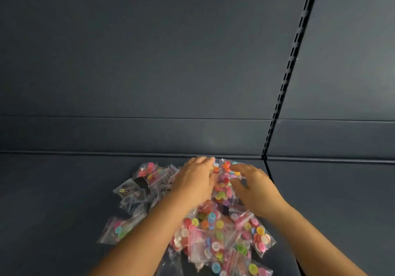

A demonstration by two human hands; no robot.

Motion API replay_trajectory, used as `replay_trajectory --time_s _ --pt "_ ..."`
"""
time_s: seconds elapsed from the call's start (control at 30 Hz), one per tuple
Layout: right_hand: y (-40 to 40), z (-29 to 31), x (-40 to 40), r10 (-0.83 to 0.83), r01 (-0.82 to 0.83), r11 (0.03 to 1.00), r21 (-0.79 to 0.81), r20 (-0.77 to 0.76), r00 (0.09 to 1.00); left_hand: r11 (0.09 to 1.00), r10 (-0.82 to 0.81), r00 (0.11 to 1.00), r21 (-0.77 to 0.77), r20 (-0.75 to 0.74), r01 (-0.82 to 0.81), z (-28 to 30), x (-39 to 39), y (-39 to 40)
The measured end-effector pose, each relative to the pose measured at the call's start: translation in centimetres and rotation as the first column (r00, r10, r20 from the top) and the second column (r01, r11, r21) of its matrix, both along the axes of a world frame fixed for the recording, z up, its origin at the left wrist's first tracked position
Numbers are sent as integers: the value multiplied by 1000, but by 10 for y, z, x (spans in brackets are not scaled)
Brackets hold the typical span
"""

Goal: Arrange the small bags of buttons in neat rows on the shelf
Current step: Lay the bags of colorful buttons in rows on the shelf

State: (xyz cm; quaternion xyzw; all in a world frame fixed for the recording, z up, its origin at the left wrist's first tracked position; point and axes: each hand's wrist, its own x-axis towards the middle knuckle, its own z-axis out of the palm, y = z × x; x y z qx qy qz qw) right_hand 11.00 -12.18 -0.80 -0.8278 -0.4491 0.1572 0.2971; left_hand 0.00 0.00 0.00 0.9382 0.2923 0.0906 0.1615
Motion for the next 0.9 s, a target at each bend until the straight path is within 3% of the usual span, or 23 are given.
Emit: replay_trajectory --time_s 0.23,0.47,0.67,0.9 --pt "36 -25 30 -31 46 993 -109 132 991 999 35 982 14 -186 -33 -26 33 24" --pt "43 -32 41 -153 158 983 -94 64 986 986 145 988 -96 60 -139 -30 43 32" --pt "49 -27 49 -242 231 961 -154 -57 968 968 185 980 -184 73 -169 -24 45 43" --pt "50 -15 41 -301 280 938 -202 -82 950 932 232 936 -337 264 -136 -10 36 41"
